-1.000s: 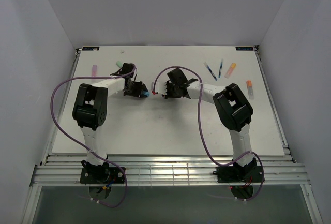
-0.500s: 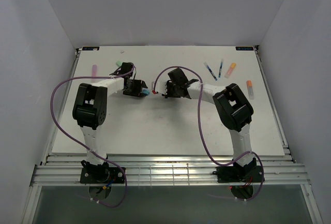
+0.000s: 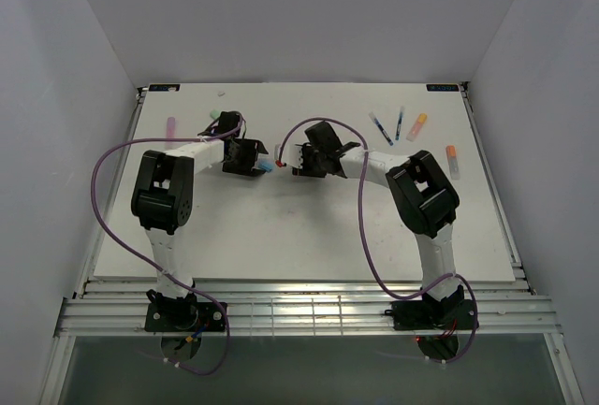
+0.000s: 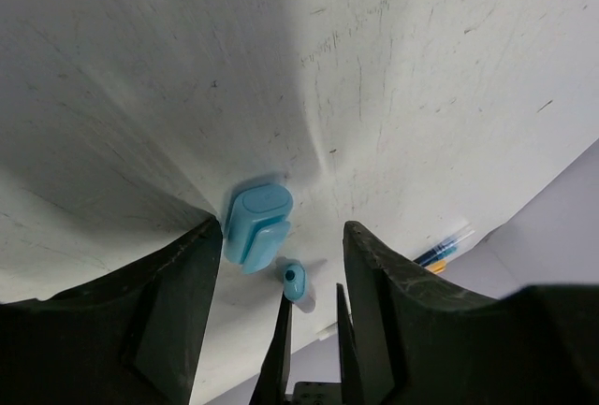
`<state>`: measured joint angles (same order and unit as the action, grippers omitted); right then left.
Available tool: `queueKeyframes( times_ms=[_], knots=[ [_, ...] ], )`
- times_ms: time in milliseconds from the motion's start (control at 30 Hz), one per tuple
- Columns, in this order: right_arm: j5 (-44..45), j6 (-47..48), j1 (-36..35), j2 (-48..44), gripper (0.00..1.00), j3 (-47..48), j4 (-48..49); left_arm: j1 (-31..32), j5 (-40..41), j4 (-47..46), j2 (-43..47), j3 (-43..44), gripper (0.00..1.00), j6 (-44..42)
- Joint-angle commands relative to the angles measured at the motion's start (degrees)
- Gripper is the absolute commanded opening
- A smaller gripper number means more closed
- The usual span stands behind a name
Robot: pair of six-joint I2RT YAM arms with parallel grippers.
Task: Open the pen caps
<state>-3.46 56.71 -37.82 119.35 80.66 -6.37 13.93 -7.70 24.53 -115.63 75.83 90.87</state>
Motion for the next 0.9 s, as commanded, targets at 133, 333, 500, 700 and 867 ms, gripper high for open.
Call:
queueKeyframes(
  times_ms=[133, 333, 500, 700, 867],
  knots=[
    [-0.84, -1.77, 0.38, -2.53, 0.6, -0.68, -1.89, -0.31, 4.45, 4.47, 1.9, -3.06, 0.71, -1.22],
    [-0.58, -5.64, 0.29, -8.33, 0.78, -2.0, -1.54, -0.14, 4.28, 4.38, 4.36, -4.11, 0.73, -3.94],
    [-1.72, -9.5, 0.21, -12.38, 1.0, -1.91, -4.26, -0.14, 4.01, 5.61, 5.33, -3.5, 0.76, -6.67],
    [2.13, -20.12, -0.15, -15.46, 0.9, -0.6, -6.11, 0.13, 2.52, 5.96, 7.35, -3.5, 0.77, -8.78],
    [18.83, -42.43, 1.52, -9.5, 0.9, 13.15, -18.09, 0.74, 2.34, 6.84, 8.84, -2.62, 0.76, -12.81]
  ],
)
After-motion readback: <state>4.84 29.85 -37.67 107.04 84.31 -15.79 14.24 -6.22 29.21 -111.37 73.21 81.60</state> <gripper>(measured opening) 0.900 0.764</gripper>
